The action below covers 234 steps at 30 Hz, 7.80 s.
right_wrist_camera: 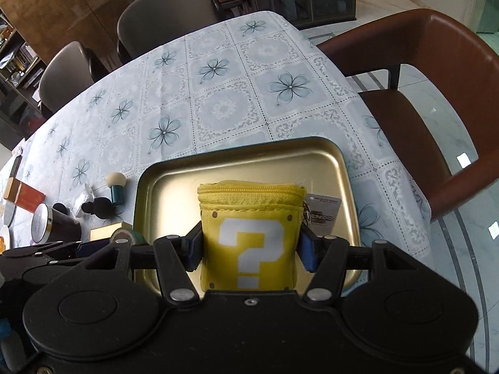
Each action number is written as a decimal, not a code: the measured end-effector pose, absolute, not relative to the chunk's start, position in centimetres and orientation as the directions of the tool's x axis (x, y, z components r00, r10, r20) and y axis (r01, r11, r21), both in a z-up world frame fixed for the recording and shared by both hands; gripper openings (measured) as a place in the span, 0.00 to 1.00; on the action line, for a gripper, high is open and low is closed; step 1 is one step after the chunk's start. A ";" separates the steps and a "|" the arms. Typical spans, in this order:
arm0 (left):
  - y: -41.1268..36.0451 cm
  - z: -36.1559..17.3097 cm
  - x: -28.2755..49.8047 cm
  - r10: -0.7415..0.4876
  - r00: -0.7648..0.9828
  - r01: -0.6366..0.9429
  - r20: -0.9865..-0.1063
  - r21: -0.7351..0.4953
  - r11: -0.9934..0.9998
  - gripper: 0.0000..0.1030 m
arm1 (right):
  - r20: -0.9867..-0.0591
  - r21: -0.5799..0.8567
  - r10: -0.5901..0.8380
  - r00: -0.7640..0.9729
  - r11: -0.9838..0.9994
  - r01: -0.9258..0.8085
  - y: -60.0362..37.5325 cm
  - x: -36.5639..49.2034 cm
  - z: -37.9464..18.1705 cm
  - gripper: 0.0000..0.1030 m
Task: Organize soft objects
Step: 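Lower the pouch and tape roll into the gold tray and open both tools, then move the right tool toward the clear bag of white items, then close the right tool on the clear bag of white items, then grasp the black sponge applicator with the left tool while the right tool holds the bag, then carry the bag and black applicator into the gold tray and release both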
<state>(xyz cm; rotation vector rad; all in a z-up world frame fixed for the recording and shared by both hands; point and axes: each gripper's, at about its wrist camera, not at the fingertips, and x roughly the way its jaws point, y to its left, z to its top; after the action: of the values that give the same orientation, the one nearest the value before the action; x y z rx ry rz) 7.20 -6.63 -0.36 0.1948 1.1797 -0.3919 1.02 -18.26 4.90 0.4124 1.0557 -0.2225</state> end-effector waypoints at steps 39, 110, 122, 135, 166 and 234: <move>-4.5 -2.0 7.0 -0.086 0.307 0.251 -0.948 -0.006 0.968 0.77 | -0.888 0.211 0.082 0.453 0.947 0.243 -17.2 3.9 2.4 0.66; 35.0 -4.5 14.1 0.008 0.374 -0.056 -0.927 -0.014 0.998 0.92 | -0.969 0.217 0.154 0.193 0.904 0.368 11.3 26.3 -5.0 0.60; 32.0 -4.4 19.2 0.021 0.411 0.090 -0.911 0.064 0.994 0.91 | -0.981 0.186 0.147 0.129 0.907 0.378 11.1 28.2 -7.5 0.52; 27.0 -4.3 25.8 -0.074 0.384 0.212 -0.920 0.010 0.977 0.90 | -0.934 0.287 0.193 0.300 0.906 0.310 8.6 26.5 -2.4 0.49; 22.3 -7.3 31.7 -0.150 0.113 0.273 -0.982 -0.114 0.955 0.30 | -0.885 0.313 0.192 0.425 0.920 0.235 6.4 23.0 1.4 0.49; 8.4 -0.2 6.4 -0.067 0.289 0.263 -0.955 0.011 0.965 0.30 | -0.894 0.243 0.210 0.395 0.969 0.036 0.7 3.6 1.8 0.48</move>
<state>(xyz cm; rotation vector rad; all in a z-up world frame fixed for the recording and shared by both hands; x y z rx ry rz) 6.38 8.39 -0.20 0.1783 1.2603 -0.2217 3.61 0.69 1.77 0.2387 1.1628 0.1115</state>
